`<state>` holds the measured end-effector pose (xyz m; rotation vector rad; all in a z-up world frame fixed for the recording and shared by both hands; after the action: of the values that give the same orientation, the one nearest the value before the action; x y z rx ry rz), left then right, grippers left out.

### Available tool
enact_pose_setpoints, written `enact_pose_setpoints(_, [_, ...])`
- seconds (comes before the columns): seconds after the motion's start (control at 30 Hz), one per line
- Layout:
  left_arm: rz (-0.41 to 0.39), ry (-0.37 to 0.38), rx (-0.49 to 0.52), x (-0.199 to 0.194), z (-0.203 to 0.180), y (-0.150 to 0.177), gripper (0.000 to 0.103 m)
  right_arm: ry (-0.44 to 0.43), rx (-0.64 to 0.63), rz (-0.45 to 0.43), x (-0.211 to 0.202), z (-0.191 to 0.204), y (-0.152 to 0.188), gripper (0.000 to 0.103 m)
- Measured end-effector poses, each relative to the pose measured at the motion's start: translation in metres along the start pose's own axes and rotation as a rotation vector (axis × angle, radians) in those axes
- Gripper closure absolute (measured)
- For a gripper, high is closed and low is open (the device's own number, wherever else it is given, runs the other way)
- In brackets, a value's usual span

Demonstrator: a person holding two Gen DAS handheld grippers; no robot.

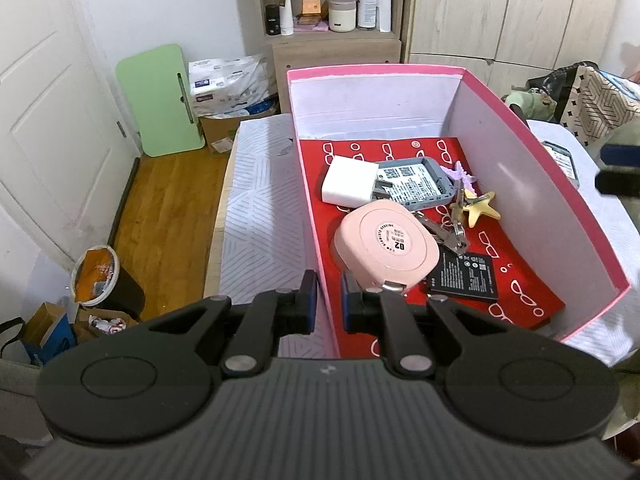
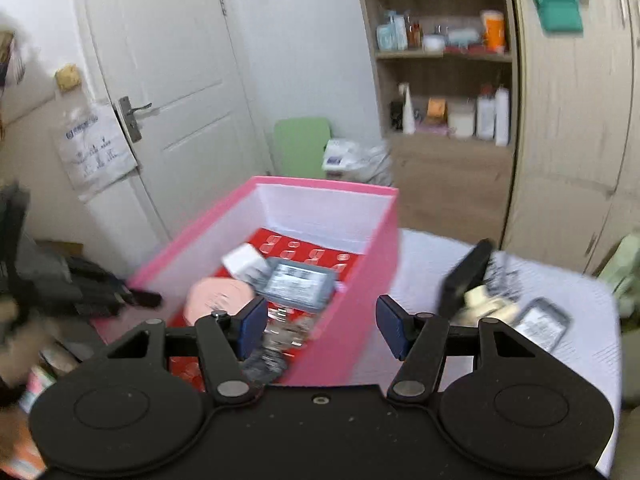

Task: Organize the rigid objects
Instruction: 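Place the white charger in the box beside the router with the right gripper, then grasp the cream plastic clip with the right gripper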

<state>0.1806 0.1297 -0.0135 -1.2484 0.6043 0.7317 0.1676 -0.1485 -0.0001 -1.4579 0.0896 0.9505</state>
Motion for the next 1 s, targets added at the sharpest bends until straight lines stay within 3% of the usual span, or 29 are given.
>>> enact_pose_setpoints(0.1, [0.002, -0.013, 0.001, -0.002, -0.001, -0.001, 0.093, 0.057, -0.013, 0.025, 0.006, -0.012, 0.006, 0.038])
enact_pose_setpoints(0.23, [-0.004, -0.033, -0.002, -0.004, -0.004, 0.0, 0.093, 0.135, 0.012, -0.007, 0.005, -0.037, 0.015, 0.037])
enact_pose_setpoints(0.57, [-0.029, -0.053, 0.008, -0.005, -0.006, 0.004, 0.093, 0.214, 0.132, 0.022, 0.015, -0.106, 0.04, 0.037])
enact_pose_setpoints(0.8, [-0.032, -0.053, 0.02, -0.006, -0.007, 0.004, 0.093, 0.21, -0.108, 0.116, 0.065, -0.132, 0.037, 0.031])
enact_pose_setpoints(0.97, [-0.028, -0.053, 0.021, -0.006, -0.006, 0.002, 0.093, 0.204, -0.099, 0.152, 0.086, -0.151, 0.036, 0.032])
enact_pose_setpoints(1.0, [-0.028, -0.052, 0.02, -0.006, -0.006, 0.002, 0.093, 0.204, -0.082, 0.151, 0.087, -0.152, 0.036, 0.037])
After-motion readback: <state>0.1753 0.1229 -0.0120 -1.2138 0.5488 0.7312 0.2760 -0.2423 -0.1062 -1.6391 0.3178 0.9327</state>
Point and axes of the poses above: each gripper's, at about its wrist camera, not at the fingertips, and x roughly the way its jaws point, z to its left, y to its underside, the point moved 3 cm from there along x, roughly the way its jaws point, and after that the axes turned 14 degrees about -y, right-handed, at the moved point
